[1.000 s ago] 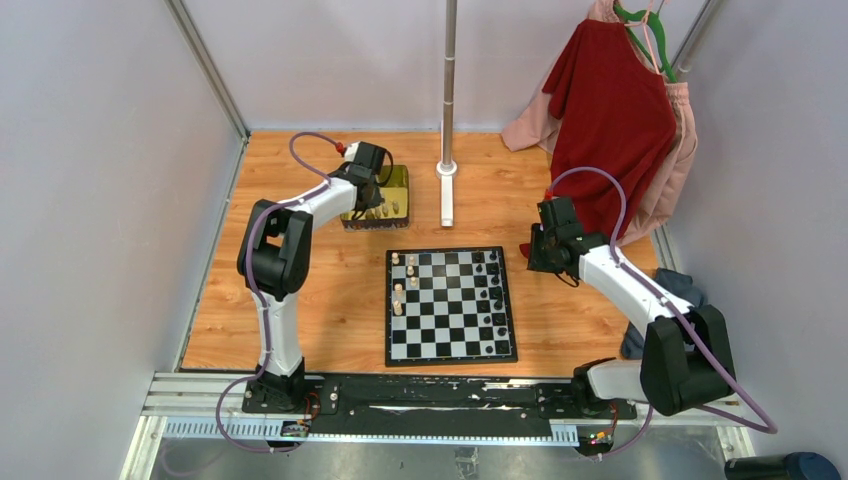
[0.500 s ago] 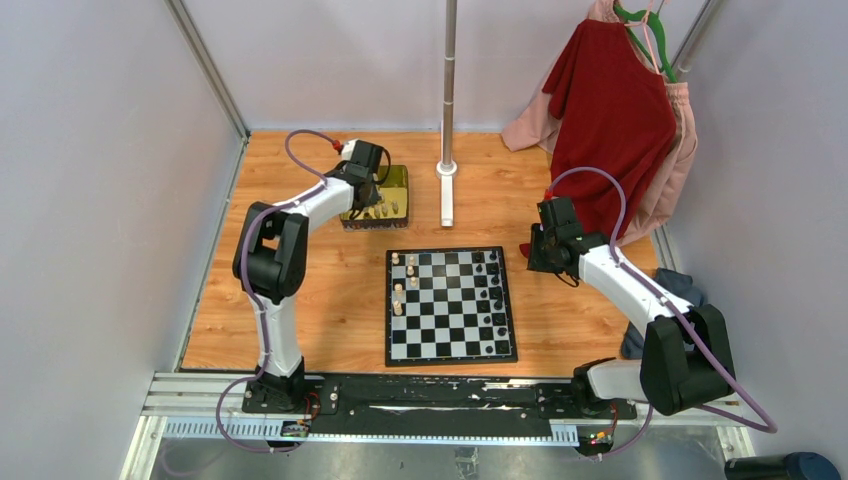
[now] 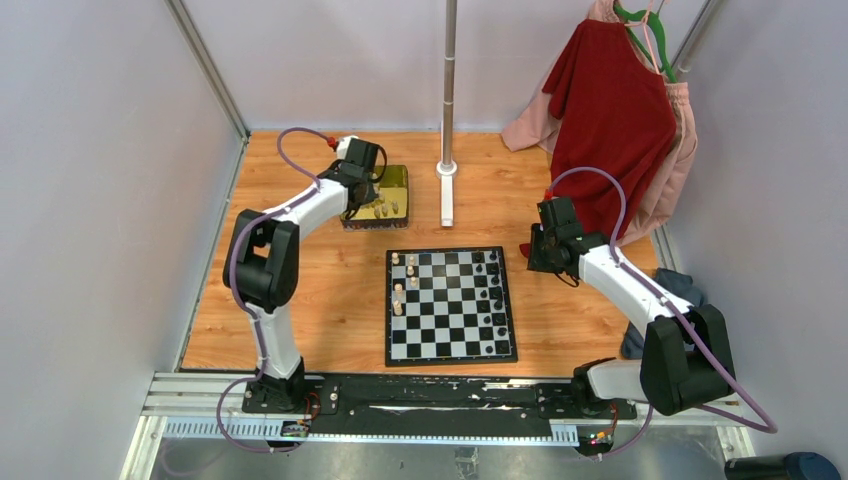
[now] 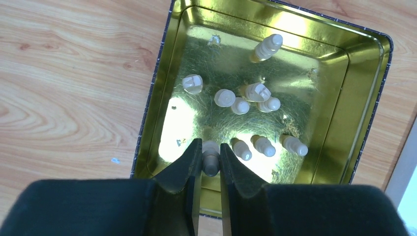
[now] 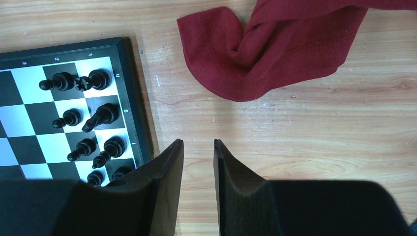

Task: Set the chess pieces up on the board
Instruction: Pick up the chess piece from the storage box, then place the chess piece on the chessboard.

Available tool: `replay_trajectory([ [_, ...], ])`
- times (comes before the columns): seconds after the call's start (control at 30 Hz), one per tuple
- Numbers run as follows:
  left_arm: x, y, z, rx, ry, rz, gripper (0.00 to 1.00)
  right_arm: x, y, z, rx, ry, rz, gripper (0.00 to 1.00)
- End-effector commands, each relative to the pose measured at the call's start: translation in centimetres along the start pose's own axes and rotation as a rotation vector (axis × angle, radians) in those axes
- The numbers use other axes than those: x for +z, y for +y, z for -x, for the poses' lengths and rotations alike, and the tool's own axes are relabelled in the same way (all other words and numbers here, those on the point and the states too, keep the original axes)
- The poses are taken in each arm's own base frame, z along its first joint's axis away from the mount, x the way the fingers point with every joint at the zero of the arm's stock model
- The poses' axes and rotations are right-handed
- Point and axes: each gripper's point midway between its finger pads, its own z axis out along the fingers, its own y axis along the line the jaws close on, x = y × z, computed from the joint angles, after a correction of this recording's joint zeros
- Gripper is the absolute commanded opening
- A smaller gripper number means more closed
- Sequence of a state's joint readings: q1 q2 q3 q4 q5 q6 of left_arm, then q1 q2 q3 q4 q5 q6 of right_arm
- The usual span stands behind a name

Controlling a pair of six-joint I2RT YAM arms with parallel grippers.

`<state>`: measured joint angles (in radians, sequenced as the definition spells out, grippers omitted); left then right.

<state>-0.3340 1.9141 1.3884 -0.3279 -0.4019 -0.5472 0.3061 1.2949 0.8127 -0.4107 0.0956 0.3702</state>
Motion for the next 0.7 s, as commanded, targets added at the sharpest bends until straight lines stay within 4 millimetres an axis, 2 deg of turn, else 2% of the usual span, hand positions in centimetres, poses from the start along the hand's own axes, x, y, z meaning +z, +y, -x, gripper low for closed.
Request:
replay_trajectory([
  [0.0, -2.0, 1.0, 1.8, -0.006, -0.049, 0.005, 0.00, -0.7, 0.1, 1.2, -0.003, -0.036, -0.001, 0.33],
  [0.37, -6.0, 2.1, 1.8, 0.006, -0.053, -0.047, 0.00, -1.2, -0.3, 1.4, -0.007, -0.052, -0.015, 0.33],
  [0.67, -10.4, 3.1, 1.1, 0.017, -0.054, -0.121, 0.00, -1.4, -0.3, 1.7, -0.008, -0.061, -0.012, 0.33],
])
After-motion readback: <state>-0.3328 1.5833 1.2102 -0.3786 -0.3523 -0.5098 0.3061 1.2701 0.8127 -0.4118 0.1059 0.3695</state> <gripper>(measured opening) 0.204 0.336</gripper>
